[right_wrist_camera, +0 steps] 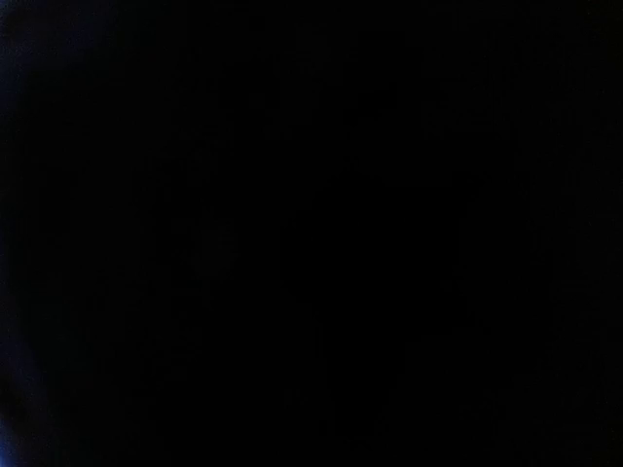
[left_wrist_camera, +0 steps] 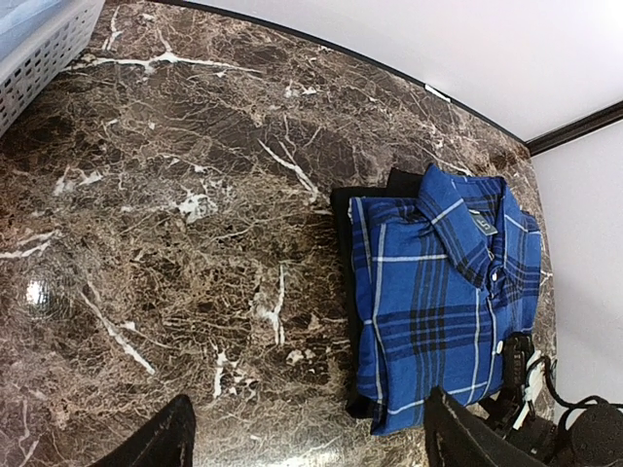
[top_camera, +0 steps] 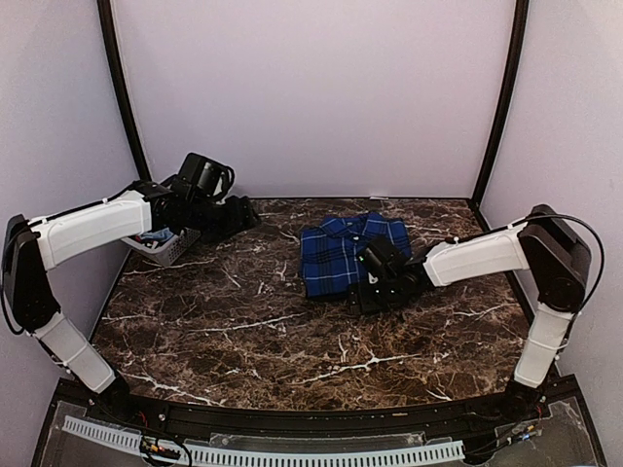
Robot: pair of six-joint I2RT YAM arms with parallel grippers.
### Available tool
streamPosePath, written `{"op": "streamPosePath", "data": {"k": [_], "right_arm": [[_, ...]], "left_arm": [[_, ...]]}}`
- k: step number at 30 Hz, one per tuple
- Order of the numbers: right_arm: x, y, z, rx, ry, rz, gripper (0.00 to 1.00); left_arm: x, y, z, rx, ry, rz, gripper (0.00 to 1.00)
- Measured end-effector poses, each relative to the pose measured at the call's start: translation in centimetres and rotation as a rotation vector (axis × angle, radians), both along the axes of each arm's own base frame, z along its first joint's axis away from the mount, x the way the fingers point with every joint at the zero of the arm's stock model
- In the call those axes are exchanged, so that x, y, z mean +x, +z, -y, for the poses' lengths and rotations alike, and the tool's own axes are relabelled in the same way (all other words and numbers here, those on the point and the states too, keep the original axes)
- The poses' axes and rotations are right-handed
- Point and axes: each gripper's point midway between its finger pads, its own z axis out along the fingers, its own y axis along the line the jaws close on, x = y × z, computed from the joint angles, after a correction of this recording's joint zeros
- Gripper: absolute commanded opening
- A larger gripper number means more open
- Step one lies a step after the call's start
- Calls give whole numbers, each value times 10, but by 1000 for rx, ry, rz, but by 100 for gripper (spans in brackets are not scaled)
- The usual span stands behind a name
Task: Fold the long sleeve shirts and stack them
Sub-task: Move the square-folded shirt to the corner of the board.
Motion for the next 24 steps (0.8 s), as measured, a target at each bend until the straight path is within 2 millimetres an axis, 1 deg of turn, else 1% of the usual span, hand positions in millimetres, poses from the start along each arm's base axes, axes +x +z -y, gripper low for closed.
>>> {"op": "streamPosePath", "data": {"k": [5, 8, 12, 24], "right_arm": [[32, 0, -2, -10, -4, 35, 91], [56, 0, -10, -20, 2, 58, 91], [85, 2, -27, -9, 13, 81, 91], [149, 10, -92, 116, 29, 104, 91]], "left_arm": [[-1, 3, -6, -2, 11, 4, 79], [-1, 1, -7, 0, 13, 0, 79], [-2, -3, -10, 6, 17, -9, 80], [-3, -2, -19, 6, 30, -6, 80]]}}
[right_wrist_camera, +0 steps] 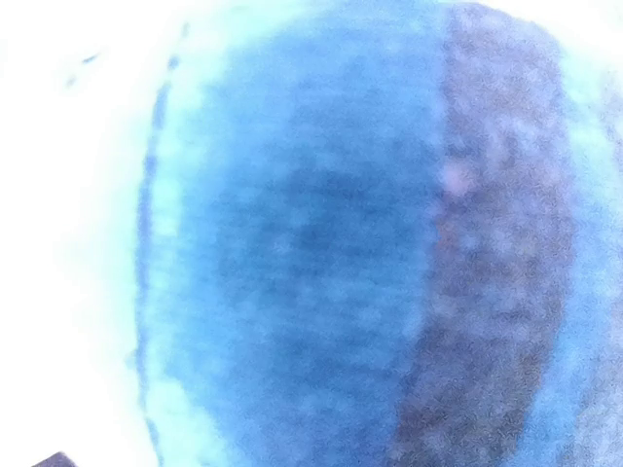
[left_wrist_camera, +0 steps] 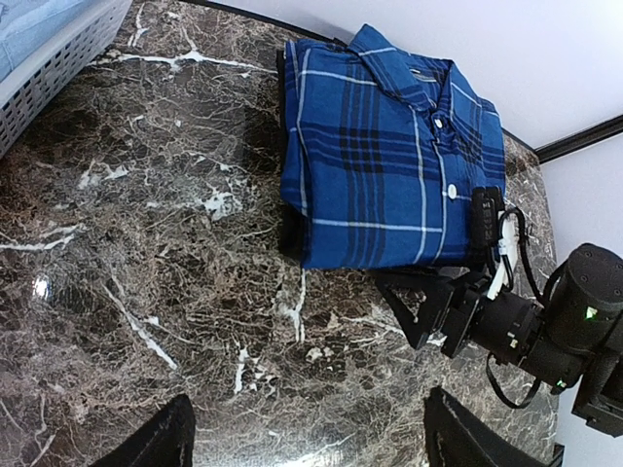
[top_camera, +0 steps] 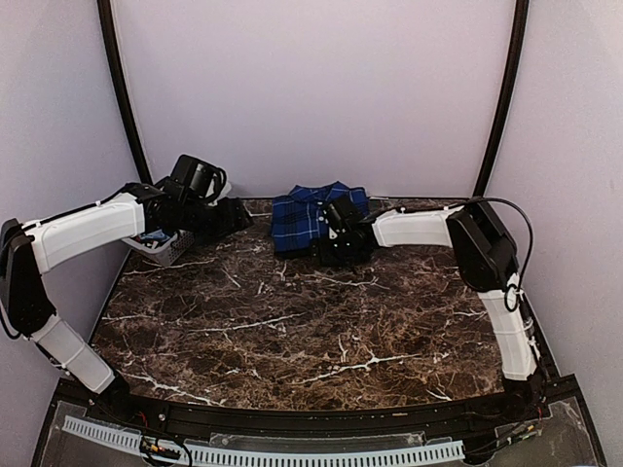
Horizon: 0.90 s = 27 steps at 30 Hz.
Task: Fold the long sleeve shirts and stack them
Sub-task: Move the square-folded shirt to the corner of the board.
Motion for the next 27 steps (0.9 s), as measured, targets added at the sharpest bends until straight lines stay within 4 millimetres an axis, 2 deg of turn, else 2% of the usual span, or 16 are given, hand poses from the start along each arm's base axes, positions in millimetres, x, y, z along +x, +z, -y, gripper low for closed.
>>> {"op": "streamPosePath", "data": {"k": [5, 16, 19, 27], "right_arm": [[24, 3, -21, 60, 3, 4, 91], [64, 10, -39, 188, 18, -1, 93], [70, 12, -44, 220, 31, -1, 98], [71, 17, -61, 295, 71, -14, 99]], "left_arm": [[-2, 1, -2, -3, 0, 3, 80], [-12, 5, -9, -9, 2, 11, 80], [-13, 3, -9, -7, 3, 8, 80], [-15, 0, -10, -3, 3, 0, 80]]}}
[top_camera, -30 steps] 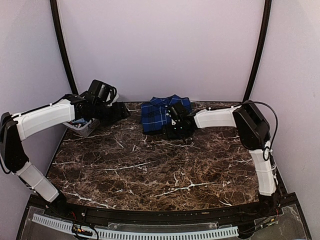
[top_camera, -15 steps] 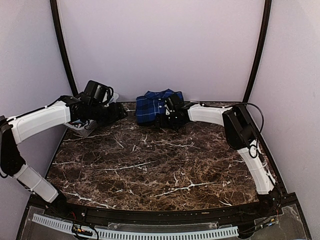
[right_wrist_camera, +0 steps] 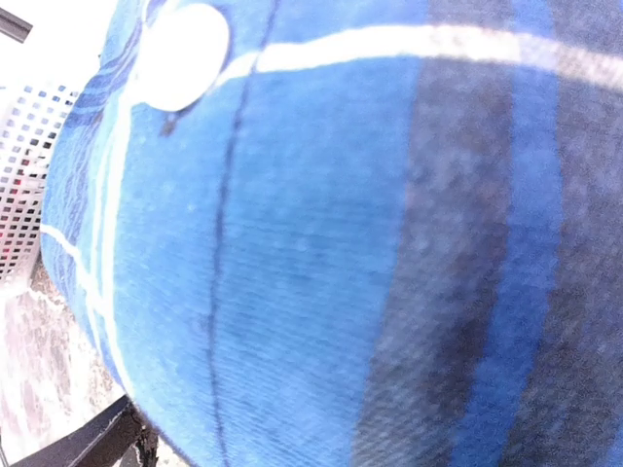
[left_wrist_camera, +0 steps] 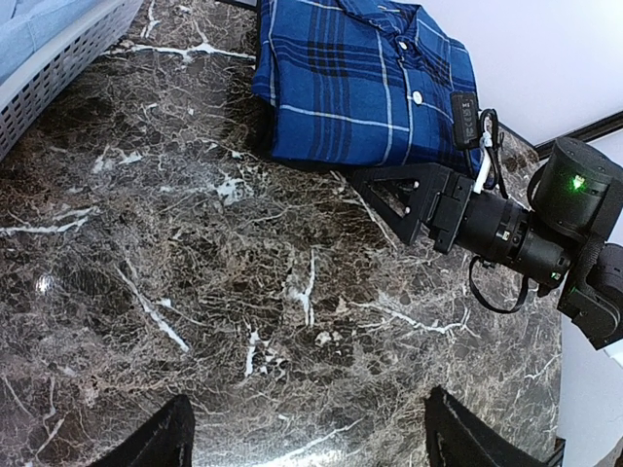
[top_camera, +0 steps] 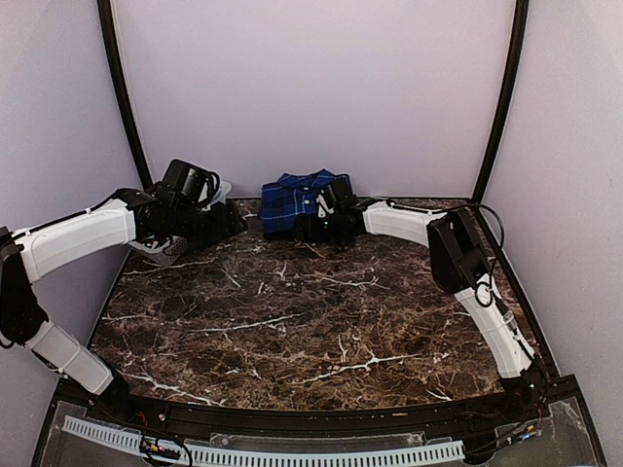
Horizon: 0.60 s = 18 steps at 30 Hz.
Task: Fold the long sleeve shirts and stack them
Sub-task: Move the square-folded shirt to the corner of the board.
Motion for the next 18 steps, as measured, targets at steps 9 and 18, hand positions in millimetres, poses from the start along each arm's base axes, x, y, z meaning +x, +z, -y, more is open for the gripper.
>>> {"op": "streamPosePath", "data": {"k": [9, 18], "right_arm": [[-5, 2, -6, 30, 40, -17, 99], [-32, 6, 4, 40, 77, -77, 99]], "left_arm": [[0, 0, 0, 0, 0, 1, 81], [0, 3, 5, -13, -25, 11, 82]]}}
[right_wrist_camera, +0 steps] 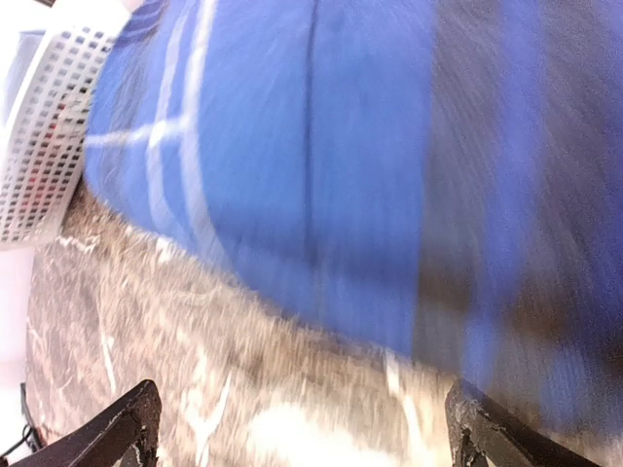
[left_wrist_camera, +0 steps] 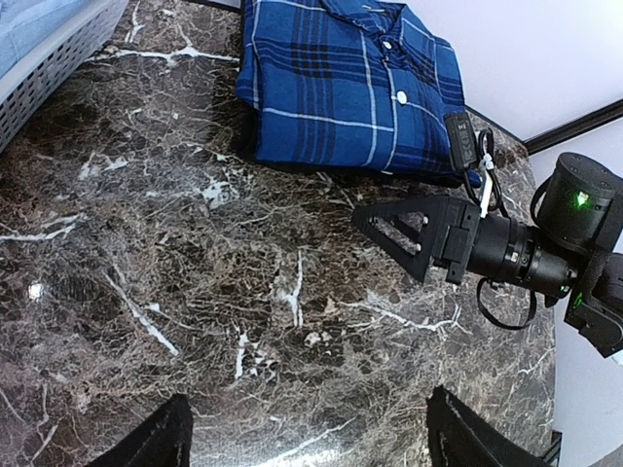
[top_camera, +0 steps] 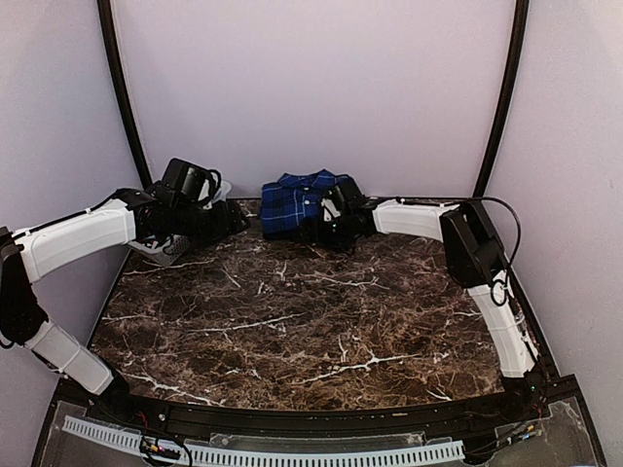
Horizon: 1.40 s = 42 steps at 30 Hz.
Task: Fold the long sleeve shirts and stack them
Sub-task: Move the square-folded shirt to the corner of the board, then reset both arms
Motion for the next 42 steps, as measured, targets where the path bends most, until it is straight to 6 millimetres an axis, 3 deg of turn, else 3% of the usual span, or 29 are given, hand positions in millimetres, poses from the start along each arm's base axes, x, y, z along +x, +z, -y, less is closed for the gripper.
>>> {"op": "streamPosePath", "data": {"k": [4, 13, 23, 24, 25, 32, 36, 42], "right_arm": [[-22, 22, 15, 3, 7, -5, 99], [-64, 109, 52, 69, -9, 122, 99], [-115, 154, 113, 54, -77, 245, 98], [-118, 149, 120, 39, -90, 250, 98], [-126, 166, 128, 56, -99, 288, 99], [-160, 216, 181, 85, -204, 458, 99], [-173, 228, 205, 83, -262, 515, 99], [-180, 224, 227, 39, -328, 530, 99]], "left_arm": [[2, 5, 6, -21, -30, 23, 84], [4, 10, 16, -38, -94, 72, 84], [4, 12, 24, -30, -152, 131, 85], [4, 13, 24, -29, -157, 139, 85], [3, 14, 25, -29, -162, 147, 85], [0, 12, 33, -24, -196, 187, 85], [0, 12, 36, -28, -204, 200, 85], [2, 15, 37, -26, -205, 219, 85]]}}
